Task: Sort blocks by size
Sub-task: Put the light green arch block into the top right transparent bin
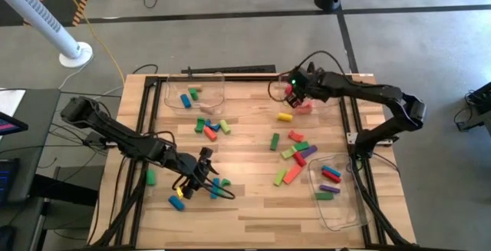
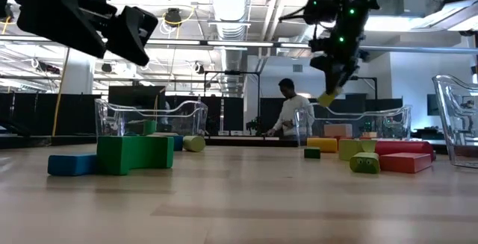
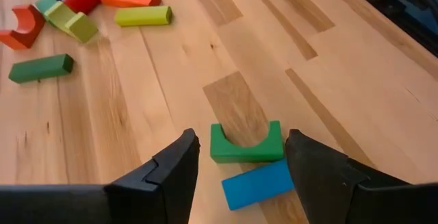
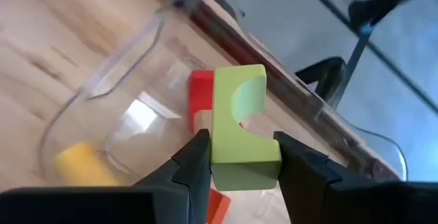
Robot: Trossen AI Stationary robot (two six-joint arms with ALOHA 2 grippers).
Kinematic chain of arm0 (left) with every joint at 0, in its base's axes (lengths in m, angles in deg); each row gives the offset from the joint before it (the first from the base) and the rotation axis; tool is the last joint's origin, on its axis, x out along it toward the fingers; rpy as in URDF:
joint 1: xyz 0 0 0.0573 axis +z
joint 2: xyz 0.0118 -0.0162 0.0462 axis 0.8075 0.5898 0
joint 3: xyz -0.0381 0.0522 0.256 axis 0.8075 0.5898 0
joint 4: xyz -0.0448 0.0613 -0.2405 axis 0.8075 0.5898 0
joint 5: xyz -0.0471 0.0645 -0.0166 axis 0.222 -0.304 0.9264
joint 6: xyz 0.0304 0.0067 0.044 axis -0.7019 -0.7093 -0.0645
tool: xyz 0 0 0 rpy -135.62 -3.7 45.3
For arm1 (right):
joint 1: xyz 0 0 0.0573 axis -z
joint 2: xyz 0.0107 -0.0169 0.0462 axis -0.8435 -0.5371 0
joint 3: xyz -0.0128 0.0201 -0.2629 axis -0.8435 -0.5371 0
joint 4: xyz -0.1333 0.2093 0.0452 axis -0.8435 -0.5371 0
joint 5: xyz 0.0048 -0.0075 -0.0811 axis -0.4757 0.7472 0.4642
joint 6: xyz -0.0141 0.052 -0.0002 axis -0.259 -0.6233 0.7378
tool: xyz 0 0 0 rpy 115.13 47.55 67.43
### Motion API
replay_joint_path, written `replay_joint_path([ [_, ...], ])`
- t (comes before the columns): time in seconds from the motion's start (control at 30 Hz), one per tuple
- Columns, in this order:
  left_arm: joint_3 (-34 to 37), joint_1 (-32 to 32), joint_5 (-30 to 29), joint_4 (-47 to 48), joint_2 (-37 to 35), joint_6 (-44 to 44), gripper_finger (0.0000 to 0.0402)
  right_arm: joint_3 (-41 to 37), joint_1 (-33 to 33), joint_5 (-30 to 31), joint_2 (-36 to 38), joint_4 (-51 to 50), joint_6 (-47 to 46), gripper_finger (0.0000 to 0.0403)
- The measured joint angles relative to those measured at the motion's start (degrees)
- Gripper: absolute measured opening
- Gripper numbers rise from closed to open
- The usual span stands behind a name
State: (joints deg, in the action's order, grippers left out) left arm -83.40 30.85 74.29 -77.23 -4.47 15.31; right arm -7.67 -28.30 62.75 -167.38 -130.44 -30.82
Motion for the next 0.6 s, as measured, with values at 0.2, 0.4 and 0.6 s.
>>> replay_joint_path([
  [0.2, 0.0, -0.02, 0.0, -0.68, -0.03, -0.01, 0.0208, 0.04, 6.8, -8.4, -1.23, -2.7, -2.56, 0.0164],
  [0.4, 0.0, -0.44, 0.0, -0.55, -0.03, 0.35, 0.0208, 0.02, 10.52, -9.98, -4.67, -6.91, -2.7, 0.0164],
  [0.6, 0.0, -0.68, 0.0, -0.46, -0.03, 0.47, 0.0208, -0.13, 10.94, -10.0, -7.68, -6.8, -2.67, 0.0181],
])
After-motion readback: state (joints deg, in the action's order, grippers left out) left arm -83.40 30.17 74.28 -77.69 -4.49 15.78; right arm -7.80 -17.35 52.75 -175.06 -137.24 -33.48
